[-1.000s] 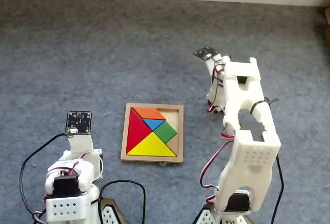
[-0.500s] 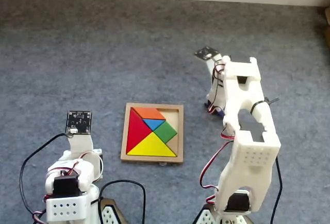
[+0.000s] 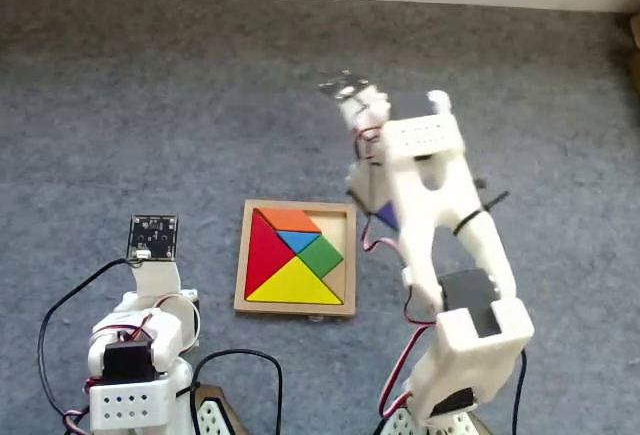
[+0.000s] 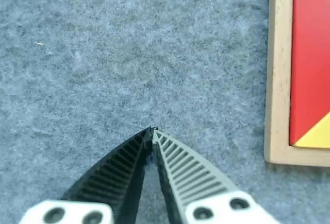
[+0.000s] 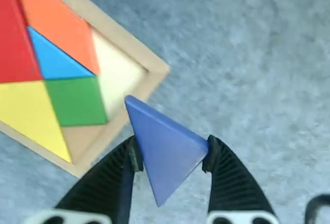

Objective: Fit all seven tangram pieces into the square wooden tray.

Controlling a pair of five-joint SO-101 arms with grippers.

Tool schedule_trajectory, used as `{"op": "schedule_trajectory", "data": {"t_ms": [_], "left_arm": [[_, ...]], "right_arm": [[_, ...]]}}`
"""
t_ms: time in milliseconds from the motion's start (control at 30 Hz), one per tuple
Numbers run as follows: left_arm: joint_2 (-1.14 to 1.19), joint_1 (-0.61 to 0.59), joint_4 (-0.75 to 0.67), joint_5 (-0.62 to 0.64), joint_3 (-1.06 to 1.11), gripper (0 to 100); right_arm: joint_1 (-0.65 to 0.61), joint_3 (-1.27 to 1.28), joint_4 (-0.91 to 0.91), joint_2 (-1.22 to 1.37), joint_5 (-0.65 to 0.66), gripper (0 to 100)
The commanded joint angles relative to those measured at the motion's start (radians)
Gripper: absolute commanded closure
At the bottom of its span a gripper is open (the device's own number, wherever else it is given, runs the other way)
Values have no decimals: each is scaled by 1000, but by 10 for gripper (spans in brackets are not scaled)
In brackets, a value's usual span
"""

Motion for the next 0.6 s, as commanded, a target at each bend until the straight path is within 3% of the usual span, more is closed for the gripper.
{"op": "schedule_trajectory", "data": {"t_ms": [0,233,567], "left_arm": [[-31,-1,6,-8,19,986],[-31,-1,6,-8,19,986],[-31,-1,6,-8,19,986]], "right_arm": [[-87,-5,-2,-50,-101,913],[-134,-5,-143,77,-255,911],[-153,-8,-151,150,-275,884]]}}
